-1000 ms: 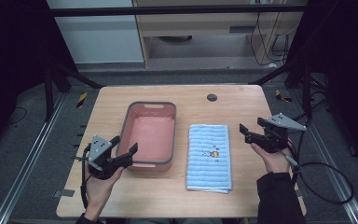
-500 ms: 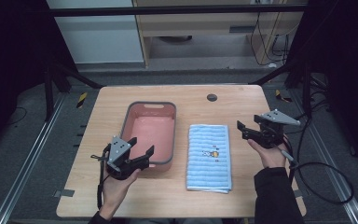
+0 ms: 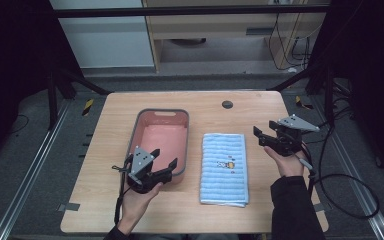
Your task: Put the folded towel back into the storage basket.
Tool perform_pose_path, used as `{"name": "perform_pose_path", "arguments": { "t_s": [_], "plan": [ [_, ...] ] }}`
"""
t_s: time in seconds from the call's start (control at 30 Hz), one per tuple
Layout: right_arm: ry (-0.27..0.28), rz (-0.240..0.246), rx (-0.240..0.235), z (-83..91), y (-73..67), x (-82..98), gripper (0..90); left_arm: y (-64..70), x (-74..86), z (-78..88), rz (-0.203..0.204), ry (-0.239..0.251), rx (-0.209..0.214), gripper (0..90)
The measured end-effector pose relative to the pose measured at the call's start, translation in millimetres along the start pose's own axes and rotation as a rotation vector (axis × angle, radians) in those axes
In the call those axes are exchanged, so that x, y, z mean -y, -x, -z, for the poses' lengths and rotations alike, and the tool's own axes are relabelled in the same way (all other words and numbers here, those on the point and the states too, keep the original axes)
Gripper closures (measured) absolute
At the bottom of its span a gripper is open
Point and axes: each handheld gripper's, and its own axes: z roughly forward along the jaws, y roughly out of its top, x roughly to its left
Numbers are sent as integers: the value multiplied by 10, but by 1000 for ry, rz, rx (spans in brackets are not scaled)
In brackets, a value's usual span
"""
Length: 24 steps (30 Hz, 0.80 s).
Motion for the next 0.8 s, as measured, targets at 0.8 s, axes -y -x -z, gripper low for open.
{"name": "perform_pose_path", "arguments": {
  "t_s": [0.8],
  "plan": [
    [-26,14,-13,-190,-35,47,422,410,59,-305,-41,-48,90,354]
  ]
}}
